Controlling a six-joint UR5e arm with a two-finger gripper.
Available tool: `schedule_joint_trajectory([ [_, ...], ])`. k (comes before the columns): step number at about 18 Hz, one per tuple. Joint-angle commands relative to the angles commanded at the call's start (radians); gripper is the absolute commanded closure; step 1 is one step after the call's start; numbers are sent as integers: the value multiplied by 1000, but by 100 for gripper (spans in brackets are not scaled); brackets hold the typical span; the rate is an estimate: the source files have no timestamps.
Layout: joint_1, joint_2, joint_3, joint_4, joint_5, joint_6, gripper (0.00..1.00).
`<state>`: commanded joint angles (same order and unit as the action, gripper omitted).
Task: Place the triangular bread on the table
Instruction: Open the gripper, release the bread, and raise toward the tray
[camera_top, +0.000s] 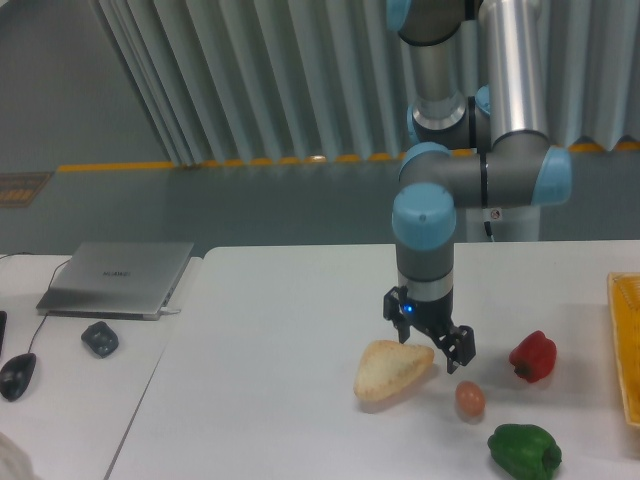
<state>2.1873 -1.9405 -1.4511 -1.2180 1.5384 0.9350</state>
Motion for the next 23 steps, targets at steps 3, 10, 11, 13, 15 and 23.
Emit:
schedule_joint_trajectory([
  [3, 23, 25, -3, -3, 106, 178, 0],
  [10, 68, 40, -3, -20, 146, 379, 0],
  [11, 89, 43, -5, -24, 126, 431, 0],
  [13, 129, 51, -5, -43, 83, 508, 0],
  [15, 166, 66, -5, -61, 63, 579, 0],
  [23, 285, 101, -6, -71, -28, 729, 0],
])
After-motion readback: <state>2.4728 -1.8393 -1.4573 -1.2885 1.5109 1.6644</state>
